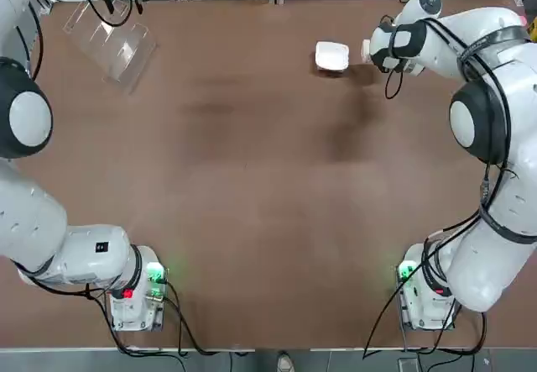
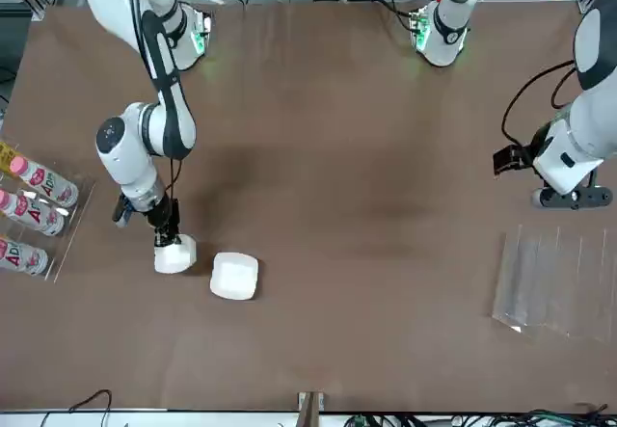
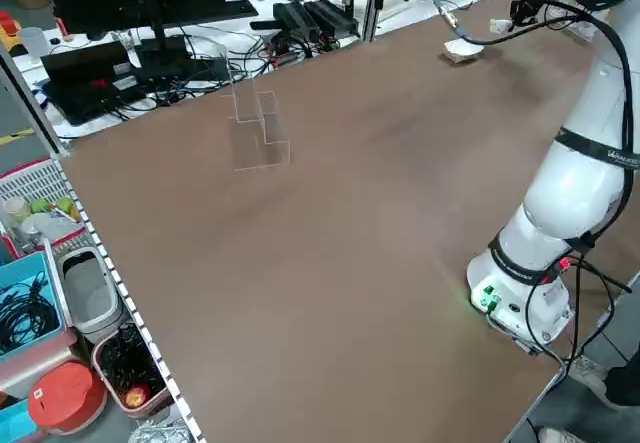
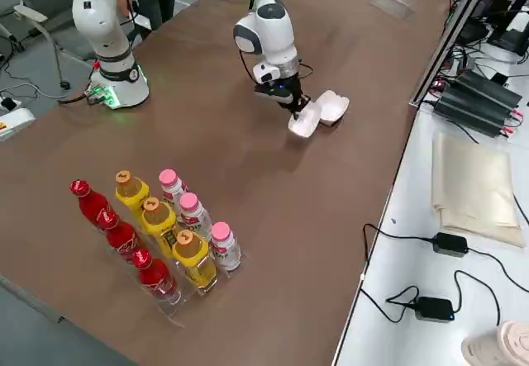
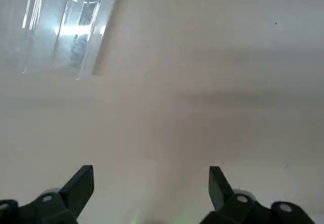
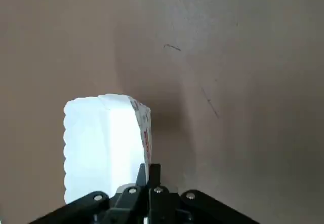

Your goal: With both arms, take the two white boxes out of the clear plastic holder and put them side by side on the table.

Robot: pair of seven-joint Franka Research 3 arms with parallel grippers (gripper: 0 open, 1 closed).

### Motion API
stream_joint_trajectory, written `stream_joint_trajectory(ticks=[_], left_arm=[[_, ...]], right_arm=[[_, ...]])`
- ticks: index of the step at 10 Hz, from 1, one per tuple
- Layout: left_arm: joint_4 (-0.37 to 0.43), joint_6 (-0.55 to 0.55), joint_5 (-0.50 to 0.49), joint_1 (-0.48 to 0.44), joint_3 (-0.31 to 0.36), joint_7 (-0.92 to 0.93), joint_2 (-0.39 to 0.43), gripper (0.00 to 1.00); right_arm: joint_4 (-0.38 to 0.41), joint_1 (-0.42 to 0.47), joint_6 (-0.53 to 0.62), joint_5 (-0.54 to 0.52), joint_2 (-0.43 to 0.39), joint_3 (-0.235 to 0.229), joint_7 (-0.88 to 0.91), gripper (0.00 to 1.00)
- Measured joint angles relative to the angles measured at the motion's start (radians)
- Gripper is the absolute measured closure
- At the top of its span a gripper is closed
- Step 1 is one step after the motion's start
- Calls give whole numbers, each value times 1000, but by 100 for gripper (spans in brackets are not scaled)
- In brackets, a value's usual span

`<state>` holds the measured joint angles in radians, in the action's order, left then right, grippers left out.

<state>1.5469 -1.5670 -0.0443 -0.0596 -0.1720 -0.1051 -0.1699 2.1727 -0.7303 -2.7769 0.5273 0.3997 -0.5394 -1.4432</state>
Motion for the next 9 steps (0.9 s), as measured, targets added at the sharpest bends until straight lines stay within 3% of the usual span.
stream_joint_trajectory(ticks=[3,6,9], left_arm=[[0,-6,0,0,0,0,-7,0],[0,-6,0,0,0,0,-8,0],[0,-6,0,0,0,0,-8,0]], right_arm=[[-2,-2,-51,10,53,4,-19,98],[-35,-7,-81,100,123,26,-31,98],[-49,-14,-120,125,139,30,-79,98]])
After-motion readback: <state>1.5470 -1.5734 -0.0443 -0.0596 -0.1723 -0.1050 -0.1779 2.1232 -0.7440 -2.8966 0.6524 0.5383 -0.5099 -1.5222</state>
